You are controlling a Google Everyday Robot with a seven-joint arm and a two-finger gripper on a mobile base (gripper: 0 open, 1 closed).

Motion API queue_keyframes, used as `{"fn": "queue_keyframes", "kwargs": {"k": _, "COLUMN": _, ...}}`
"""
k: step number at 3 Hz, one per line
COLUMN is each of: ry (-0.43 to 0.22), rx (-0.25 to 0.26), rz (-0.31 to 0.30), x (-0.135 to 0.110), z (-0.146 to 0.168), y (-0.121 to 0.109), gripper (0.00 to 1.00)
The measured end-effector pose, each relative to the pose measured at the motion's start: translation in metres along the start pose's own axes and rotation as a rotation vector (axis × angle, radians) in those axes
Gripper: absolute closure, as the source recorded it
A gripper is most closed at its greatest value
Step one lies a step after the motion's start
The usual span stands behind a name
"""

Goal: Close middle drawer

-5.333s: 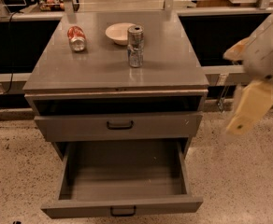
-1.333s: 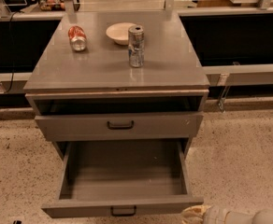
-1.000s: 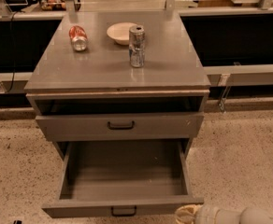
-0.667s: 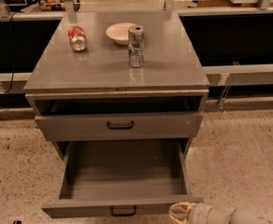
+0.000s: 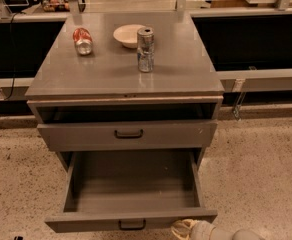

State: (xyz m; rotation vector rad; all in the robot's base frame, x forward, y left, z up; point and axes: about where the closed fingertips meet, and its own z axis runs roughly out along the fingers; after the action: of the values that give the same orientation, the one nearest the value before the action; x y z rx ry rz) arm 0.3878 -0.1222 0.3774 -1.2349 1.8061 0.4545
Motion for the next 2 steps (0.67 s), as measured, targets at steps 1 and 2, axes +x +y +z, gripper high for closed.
{"fn": "queue_keyframes", "kwargs": {"k": 1, "ry": -0.022, "rx": 0.020, "rz": -0.013, "x": 0.001, "z": 0.017, "y": -0.017, "gripper": 1.00}}
{"fn": "queue_keyframes", "kwargs": {"k": 2, "ry": -0.058, "rx": 0.059, "rz": -0.034, "x": -0.011, "z": 0.033, "y": -0.057, "gripper": 1.00}}
